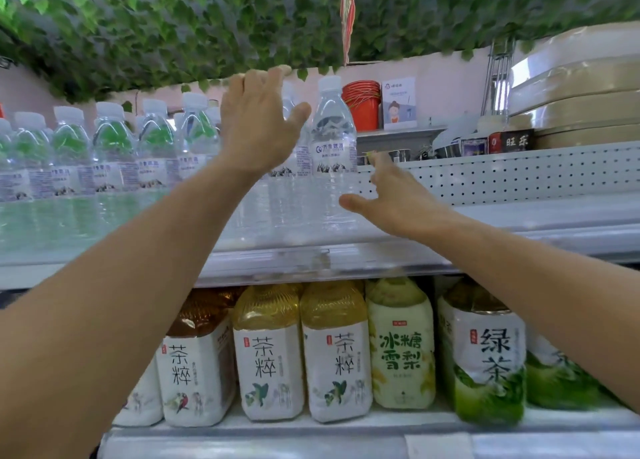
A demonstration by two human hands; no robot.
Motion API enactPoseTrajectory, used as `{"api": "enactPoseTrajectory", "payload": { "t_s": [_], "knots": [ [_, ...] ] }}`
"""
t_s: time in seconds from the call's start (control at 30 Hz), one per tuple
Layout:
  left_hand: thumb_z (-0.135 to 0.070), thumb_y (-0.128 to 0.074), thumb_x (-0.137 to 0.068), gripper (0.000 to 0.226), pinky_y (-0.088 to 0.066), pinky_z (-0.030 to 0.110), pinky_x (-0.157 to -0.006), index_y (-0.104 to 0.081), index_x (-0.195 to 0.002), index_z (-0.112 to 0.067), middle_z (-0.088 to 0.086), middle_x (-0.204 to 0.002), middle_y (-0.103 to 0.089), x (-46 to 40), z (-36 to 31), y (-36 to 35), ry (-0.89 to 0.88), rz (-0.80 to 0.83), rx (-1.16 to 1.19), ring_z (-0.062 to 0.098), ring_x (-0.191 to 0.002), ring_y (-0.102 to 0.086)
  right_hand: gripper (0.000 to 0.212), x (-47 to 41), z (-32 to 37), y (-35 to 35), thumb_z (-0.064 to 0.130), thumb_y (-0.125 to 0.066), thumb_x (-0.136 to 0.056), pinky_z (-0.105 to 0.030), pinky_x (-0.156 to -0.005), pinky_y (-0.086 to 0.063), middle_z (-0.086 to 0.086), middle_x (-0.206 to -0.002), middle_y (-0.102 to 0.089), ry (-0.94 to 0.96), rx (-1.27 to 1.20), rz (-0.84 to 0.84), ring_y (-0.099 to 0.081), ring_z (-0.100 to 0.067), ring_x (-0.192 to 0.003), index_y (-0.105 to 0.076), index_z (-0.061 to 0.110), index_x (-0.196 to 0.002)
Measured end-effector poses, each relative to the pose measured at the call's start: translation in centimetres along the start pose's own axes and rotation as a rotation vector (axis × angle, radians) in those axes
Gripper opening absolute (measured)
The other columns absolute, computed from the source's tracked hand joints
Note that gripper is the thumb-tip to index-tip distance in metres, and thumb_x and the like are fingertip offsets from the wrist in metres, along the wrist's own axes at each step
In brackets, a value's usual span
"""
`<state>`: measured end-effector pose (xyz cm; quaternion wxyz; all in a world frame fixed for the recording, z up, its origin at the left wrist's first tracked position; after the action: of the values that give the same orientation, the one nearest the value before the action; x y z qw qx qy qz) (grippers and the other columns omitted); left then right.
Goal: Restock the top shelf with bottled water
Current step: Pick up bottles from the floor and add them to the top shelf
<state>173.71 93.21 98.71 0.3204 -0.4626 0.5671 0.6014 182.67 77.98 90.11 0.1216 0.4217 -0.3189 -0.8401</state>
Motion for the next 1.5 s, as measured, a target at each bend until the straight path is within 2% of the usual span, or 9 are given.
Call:
{"api": "enactPoseTrajectory", "payload": {
  "t_s": [0.43,0.77,0.9,1.03,1.13,1.2,1.33,1.43,1.5],
  "knots": [
    [-0.037,-0.059,-0.095,0.031,-0.052,0.035,-0.086,-0.06,-0.123,-0.025,-0.01,-0.111,-0.063,23.5,-13.4,-2.3,0.088,0.338,0.466,0.008,-0.099,-0.059,0.016,18.9,-9.3,6.6,0.027,-0.062,-0.092,-0.045,-0.079,-0.052,0.008,-0.097,-0.063,0.211,0.162,-0.185,-0.061,-0.018,-0.087,-0.066,0.022,-0.107],
    [-0.036,-0.066,-0.09,0.011,-0.053,0.028,-0.079,-0.065,-0.1,-0.032,-0.014,-0.089,-0.067,49.2,-24.0,-10.8,0.426,1.131,0.708,0.013,-0.081,-0.066,0.018,38.9,-26.3,3.3,0.037,-0.055,-0.087,-0.042,-0.072,-0.054,0.011,-0.077,-0.06,-0.229,0.129,0.344,-0.061,-0.021,-0.077,-0.066,0.027,-0.097],
    [-0.017,-0.066,-0.089,0.01,-0.049,0.023,-0.067,-0.065,-0.09,-0.026,0.005,-0.088,-0.069,60.8,-25.6,-12.7,0.657,1.357,0.777,0.007,-0.063,-0.061,0.009,48.9,-32.9,-0.5,0.027,-0.06,-0.091,-0.038,-0.073,-0.051,0.014,-0.074,-0.059,-0.46,0.099,0.534,-0.062,-0.019,-0.081,-0.067,0.025,-0.095],
    [-0.042,-0.07,-0.076,0.028,-0.056,0.044,-0.086,-0.07,-0.099,-0.027,0.007,-0.1,-0.07,73.3,-24.9,-15.9,0.824,1.537,0.694,0.025,-0.09,-0.068,0.01,59.3,-38.3,-6.5,0.021,-0.057,-0.092,-0.04,-0.076,-0.051,0.009,-0.076,-0.06,-0.691,0.04,0.717,-0.059,-0.021,-0.077,-0.066,0.025,-0.088],
    [-0.052,-0.058,-0.06,0.027,-0.056,0.051,-0.08,-0.073,-0.08,-0.04,0.0,-0.087,-0.071,84.3,-23.8,-19.1,0.995,1.611,0.628,0.03,-0.086,-0.068,0.027,67.6,-41.6,-12.8,0.028,-0.05,-0.091,-0.04,-0.066,-0.046,0.007,-0.071,-0.054,-0.757,0.043,0.843,-0.056,-0.024,-0.071,-0.04,0.031,-0.066],
    [-0.043,-0.057,-0.063,0.022,-0.055,0.04,-0.075,-0.071,-0.079,-0.037,0.005,-0.086,-0.072,89.0,-24.2,-20.2,1.02,1.689,0.581,0.034,-0.088,-0.069,0.028,72.7,-43.5,-17.2,0.031,-0.044,-0.089,-0.037,-0.062,-0.041,0.008,-0.071,-0.048,-0.782,0.023,0.917,-0.054,-0.024,-0.07,-0.027,0.032,-0.067],
    [-0.018,-0.062,-0.088,0.013,-0.05,0.025,-0.073,-0.059,-0.084,-0.03,-0.009,-0.079,-0.062,96.6,-24.2,-22.5,1.086,1.785,0.561,0.019,-0.081,-0.064,0.029,80.6,-46.2,-25.9,0.023,-0.046,-0.099,-0.032,-0.072,-0.038,0.003,-0.089,-0.058,-0.849,0.024,1.077,-0.062,-0.024,-0.093,-0.041,0.031,-0.072],
    [-0.03,-0.058,-0.067,0.013,-0.053,0.04,-0.081,-0.062,-0.079,-0.028,0.011,-0.09,-0.072,103.9,-21.7,-25.6,1.218,1.742,0.47,0.031,-0.087,-0.068,0.012,83.7,-48.1,-32.3,0.026,-0.048,-0.096,-0.031,-0.087,-0.042,-0.001,-0.121,-0.062,-0.866,0.09,1.161,-0.057,-0.023,-0.115,-0.056,0.029,-0.105],
    [-0.038,-0.059,-0.068,0.024,-0.053,0.046,-0.089,-0.064,-0.089,-0.027,0.013,-0.106,-0.072,108.4,-19.7,-27.6,1.248,1.748,0.369,0.034,-0.097,-0.068,0.035,85.5,-49.7,-36.3,0.026,-0.05,-0.094,-0.036,-0.097,-0.045,-0.001,-0.134,-0.055,-0.861,0.111,1.155,-0.053,-0.024,-0.123,-0.051,0.023,-0.13]
  ]
}}
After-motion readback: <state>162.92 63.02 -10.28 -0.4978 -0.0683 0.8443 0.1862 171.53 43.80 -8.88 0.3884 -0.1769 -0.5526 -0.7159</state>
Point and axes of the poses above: each hand's wrist, its own x-axis away from the middle knuckle, its own y-axis out of the back of the hand, z = x × y, the point moved 3 cm from there along -x, towards the middle knuckle
